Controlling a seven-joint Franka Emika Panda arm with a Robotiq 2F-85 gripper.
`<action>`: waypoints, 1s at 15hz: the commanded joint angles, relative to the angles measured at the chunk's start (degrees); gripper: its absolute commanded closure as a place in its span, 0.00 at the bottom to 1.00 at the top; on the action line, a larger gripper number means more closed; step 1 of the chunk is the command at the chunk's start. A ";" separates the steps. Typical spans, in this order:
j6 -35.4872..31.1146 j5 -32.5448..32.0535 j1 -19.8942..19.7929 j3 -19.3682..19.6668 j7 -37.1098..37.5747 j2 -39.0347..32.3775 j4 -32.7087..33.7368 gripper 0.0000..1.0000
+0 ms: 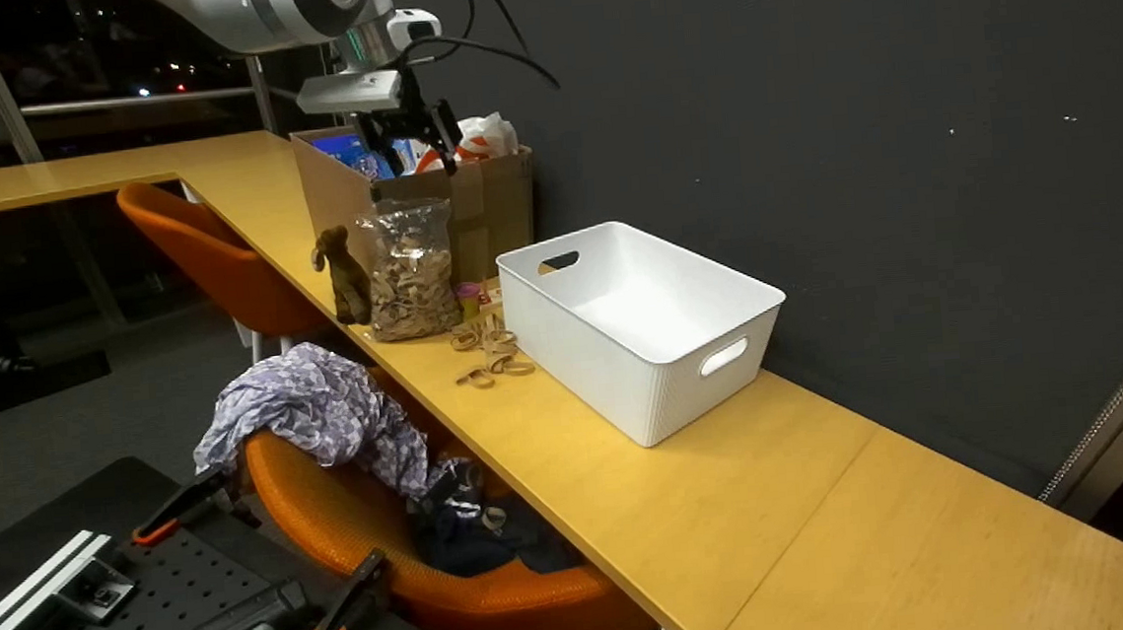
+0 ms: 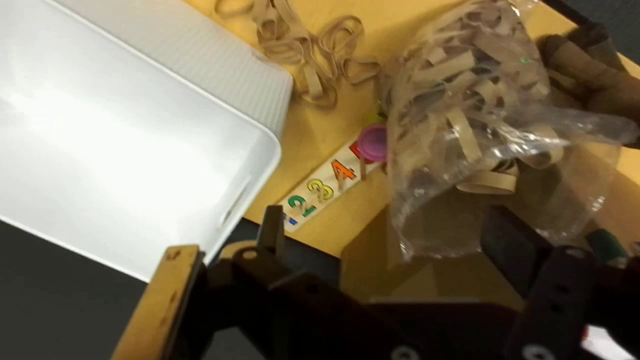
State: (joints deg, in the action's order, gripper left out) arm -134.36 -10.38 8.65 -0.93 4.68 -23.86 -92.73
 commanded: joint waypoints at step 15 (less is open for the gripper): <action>-27.95 3.86 -9.35 2.54 -3.70 -14.39 -13.06 0.00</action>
State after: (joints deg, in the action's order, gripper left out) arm -163.81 -8.42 0.15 2.55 3.74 -33.28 -113.01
